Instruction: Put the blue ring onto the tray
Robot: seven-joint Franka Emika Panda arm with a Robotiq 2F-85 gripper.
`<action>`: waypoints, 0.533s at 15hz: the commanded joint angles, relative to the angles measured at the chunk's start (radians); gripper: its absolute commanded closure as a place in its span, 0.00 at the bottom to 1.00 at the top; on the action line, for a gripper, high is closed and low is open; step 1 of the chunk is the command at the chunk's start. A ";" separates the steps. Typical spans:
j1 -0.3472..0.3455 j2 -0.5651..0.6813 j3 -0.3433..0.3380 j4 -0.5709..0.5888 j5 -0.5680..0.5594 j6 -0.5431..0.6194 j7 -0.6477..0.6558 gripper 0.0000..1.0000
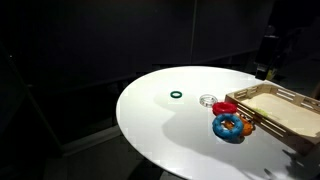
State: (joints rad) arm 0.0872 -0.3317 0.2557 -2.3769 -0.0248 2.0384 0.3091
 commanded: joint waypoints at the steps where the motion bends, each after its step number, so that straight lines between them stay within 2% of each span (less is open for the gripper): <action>1: -0.003 0.056 -0.011 -0.026 -0.027 0.079 0.066 0.00; 8: 0.011 0.082 -0.031 -0.030 -0.010 0.088 0.061 0.00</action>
State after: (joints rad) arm 0.0859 -0.2504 0.2366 -2.4083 -0.0313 2.1279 0.3683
